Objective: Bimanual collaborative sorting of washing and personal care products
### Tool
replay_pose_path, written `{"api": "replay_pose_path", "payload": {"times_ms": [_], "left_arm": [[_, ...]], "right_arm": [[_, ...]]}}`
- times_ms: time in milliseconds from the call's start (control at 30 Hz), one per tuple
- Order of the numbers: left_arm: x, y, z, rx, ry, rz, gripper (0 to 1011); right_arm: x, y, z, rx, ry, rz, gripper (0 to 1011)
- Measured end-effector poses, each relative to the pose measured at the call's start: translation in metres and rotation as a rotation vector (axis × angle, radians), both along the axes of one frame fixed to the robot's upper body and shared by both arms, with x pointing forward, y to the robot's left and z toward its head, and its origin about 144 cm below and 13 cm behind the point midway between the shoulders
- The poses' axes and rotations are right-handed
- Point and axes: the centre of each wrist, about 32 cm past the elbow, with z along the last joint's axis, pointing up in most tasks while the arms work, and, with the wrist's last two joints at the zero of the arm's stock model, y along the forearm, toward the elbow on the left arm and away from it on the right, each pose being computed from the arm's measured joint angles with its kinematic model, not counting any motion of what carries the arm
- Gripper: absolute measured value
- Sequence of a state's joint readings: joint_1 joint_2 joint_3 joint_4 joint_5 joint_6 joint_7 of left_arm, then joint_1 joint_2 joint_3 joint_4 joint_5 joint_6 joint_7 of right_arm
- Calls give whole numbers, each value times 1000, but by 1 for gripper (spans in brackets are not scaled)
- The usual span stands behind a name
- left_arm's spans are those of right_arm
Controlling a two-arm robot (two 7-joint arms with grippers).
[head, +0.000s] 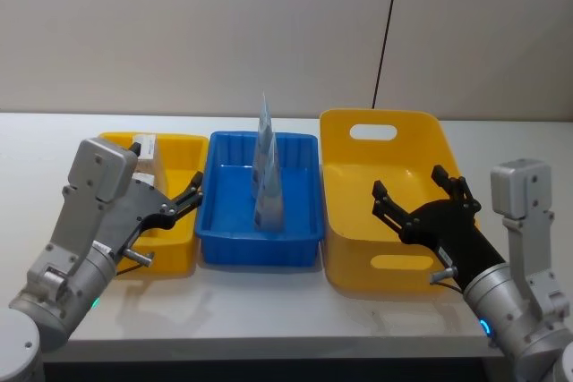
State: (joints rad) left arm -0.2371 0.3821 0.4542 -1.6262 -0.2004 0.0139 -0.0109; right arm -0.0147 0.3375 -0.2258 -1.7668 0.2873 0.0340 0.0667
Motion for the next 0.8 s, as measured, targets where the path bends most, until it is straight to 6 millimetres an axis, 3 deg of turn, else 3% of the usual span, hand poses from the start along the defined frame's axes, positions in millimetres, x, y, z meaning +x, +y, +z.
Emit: {"api": "replay_pose_path", "payload": {"times_ms": [800], "left_arm": [[0, 0, 0, 0, 0, 0, 1001]], "right_arm": [[0, 0, 0, 0, 0, 0, 1002]]}}
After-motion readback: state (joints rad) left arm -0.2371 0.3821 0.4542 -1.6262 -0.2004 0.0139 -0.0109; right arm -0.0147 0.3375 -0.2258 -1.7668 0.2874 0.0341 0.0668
